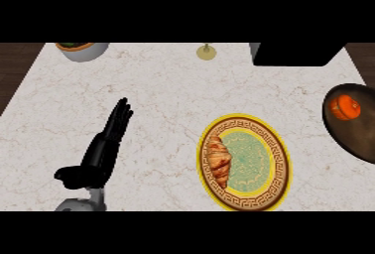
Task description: Pick the squash from the plate and place it in the pan
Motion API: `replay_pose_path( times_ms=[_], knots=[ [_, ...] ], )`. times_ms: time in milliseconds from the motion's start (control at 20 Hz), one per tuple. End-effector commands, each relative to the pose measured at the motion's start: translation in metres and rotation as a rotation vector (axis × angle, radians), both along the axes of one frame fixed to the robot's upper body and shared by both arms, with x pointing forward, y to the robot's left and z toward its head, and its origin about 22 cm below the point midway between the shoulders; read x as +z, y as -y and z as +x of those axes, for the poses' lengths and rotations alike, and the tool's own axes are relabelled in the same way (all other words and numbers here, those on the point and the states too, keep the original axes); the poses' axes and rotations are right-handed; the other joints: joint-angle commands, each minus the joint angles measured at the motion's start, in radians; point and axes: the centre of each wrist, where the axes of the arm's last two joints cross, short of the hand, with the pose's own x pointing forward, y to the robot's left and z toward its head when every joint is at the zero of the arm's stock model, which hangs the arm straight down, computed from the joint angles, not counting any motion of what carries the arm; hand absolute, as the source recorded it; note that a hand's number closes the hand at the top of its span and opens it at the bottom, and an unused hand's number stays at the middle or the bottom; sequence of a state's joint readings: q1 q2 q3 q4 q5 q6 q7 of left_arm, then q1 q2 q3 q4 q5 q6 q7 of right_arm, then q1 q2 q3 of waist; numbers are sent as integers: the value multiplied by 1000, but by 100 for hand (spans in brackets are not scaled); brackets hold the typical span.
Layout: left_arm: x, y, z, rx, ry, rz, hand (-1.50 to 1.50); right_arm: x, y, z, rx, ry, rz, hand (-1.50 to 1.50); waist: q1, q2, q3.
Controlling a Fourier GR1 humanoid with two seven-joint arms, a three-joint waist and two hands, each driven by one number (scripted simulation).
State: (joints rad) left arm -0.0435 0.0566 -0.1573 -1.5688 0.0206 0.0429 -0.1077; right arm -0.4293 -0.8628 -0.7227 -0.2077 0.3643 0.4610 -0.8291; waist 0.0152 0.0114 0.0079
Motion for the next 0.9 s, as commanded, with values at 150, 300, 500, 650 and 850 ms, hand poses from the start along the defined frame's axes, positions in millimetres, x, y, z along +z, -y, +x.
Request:
replay_pose_path(
  times_ms=[150, 300, 500, 650, 850],
  knots=[
    [0, 5, -6, 9, -9, 5, 0, -13, 8, -32, 152, 87, 48, -150, -4, -4, 0],
    [-2, -10, -4, 8, -17, -1, 0, -17, 3, -27, 166, 71, 55, -150, 0, -4, -1],
    [-11, 4, -2, 13, -9, 3, 0, -21, 4, -36, 152, 83, 29, -150, -8, -3, -2],
    [2, 2, 2, 7, -5, 0, 0, -15, 7, -34, 135, 62, -8, -150, 3, -3, -1],
    [-2, -3, 0, 9, 13, 0, 0, -6, 19, -53, 144, 36, -37, -150, -5, -3, -1]
  ],
)
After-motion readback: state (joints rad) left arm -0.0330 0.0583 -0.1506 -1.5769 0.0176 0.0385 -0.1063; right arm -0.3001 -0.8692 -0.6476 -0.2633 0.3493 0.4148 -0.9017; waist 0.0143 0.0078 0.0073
